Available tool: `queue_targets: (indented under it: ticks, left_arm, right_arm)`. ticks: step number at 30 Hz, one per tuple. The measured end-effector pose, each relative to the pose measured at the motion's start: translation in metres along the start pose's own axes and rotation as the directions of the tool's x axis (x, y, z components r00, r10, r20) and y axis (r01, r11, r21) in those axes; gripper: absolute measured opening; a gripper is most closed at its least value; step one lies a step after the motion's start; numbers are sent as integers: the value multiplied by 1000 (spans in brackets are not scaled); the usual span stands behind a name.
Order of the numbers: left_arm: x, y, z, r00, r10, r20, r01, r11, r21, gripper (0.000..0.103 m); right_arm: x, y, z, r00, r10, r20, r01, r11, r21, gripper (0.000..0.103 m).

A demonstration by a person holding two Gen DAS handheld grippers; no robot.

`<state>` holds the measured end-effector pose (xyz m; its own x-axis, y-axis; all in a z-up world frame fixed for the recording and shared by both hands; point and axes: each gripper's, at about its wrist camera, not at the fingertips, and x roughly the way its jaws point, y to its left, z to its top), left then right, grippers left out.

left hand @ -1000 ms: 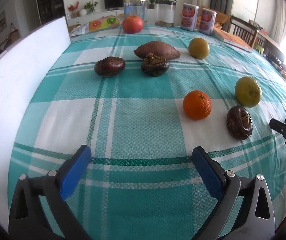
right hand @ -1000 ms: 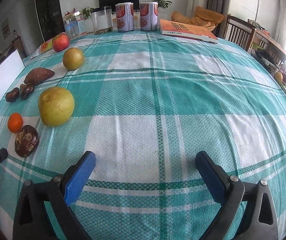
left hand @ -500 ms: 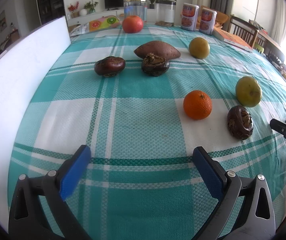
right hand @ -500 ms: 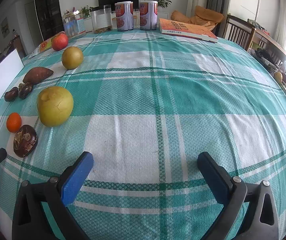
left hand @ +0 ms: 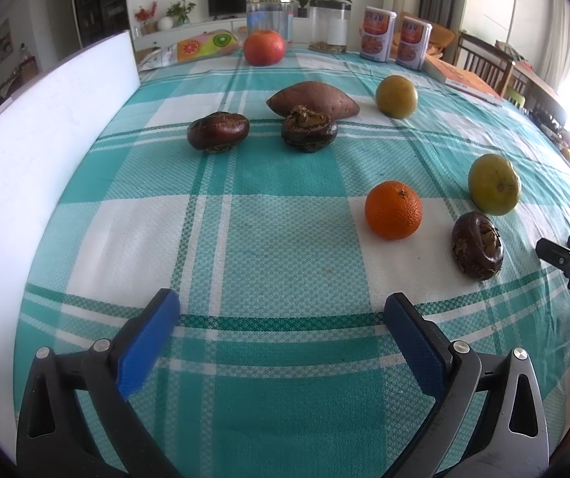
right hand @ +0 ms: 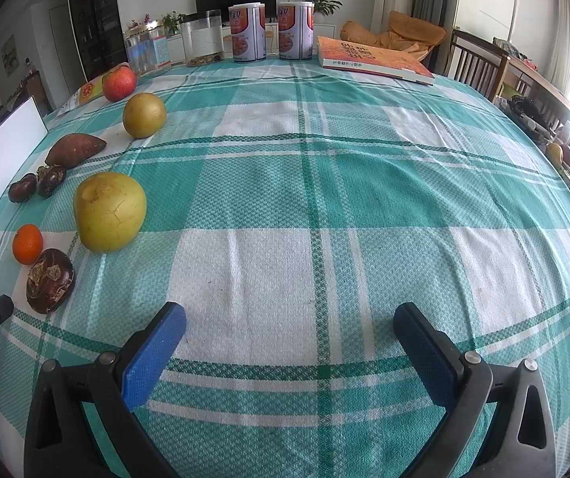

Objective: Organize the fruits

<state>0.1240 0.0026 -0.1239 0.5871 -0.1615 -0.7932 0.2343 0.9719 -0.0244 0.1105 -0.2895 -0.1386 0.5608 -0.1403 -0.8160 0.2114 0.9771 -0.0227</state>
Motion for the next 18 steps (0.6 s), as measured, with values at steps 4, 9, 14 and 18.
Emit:
queue_targets:
  ticks: [4, 9, 14, 18]
  left_arm:
    - [0, 1, 1, 1000, -11, 3, 11, 1000, -9, 102]
    - [-1, 2, 0, 1000, -21, 7, 21, 1000, -14, 102]
    - [-4, 10, 2, 998, -69, 15, 69, 997, -33, 102]
    - [-4, 41, 29, 994, -101, 29, 104, 987, -119, 100]
  right_arm:
    - [0, 0, 0, 1000, 0, 0, 0, 1000, 0, 103]
    - [0, 0, 0, 1000, 1, 0, -1, 1000, 0, 103]
    - [0, 0, 0, 1000, 1, 0, -1, 1000, 0, 103]
    - [0, 0, 0, 1000, 0, 0, 0, 1000, 0, 103]
